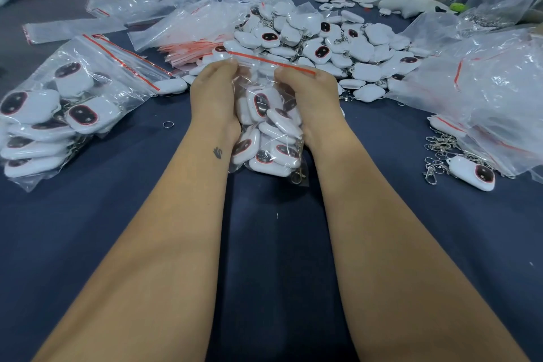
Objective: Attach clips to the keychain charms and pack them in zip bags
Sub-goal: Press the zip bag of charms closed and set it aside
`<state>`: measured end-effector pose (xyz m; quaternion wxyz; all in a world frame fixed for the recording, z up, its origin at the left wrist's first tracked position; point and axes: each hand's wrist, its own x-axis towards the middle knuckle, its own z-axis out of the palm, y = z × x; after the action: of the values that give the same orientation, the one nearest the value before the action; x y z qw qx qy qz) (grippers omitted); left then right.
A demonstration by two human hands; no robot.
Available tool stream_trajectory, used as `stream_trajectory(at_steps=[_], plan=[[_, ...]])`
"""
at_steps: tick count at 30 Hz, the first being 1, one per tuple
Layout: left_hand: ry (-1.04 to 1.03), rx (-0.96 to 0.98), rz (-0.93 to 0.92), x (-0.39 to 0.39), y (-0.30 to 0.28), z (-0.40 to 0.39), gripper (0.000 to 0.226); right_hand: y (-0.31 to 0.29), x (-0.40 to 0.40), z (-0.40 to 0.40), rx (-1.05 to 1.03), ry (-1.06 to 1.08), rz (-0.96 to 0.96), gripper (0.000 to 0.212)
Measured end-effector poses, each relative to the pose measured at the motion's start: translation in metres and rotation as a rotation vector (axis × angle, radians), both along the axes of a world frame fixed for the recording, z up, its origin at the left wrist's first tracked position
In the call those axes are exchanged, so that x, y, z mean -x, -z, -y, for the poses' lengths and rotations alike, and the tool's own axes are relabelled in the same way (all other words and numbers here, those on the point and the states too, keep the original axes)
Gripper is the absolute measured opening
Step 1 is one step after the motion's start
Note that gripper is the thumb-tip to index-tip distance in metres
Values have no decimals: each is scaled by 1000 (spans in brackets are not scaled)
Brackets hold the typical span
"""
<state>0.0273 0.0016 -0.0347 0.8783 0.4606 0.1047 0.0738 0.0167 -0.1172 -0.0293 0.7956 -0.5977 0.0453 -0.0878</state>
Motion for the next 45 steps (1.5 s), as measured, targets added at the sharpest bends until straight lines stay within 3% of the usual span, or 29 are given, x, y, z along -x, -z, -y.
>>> stream_trajectory(at_steps=[8,15,20,26,30,45], plan=[[-54,-53,19,0,-1,0,24,-1,0,0,-4,-13,-10,12],[38,-136,19,-1,1,1,44,-1,-2,2,-62,-5,-16,16],[58,-217,29,0,3,2,34,1,-2,1,-53,-32,-22,8],[55,-215,33,1,3,2,39,0,-2,1,-77,-31,-24,8],[119,-260,46,4,1,5,22,1,-2,2,-83,-36,-18,4],[143,-261,99,10,2,7,8,0,-2,0,-137,-37,45,27]])
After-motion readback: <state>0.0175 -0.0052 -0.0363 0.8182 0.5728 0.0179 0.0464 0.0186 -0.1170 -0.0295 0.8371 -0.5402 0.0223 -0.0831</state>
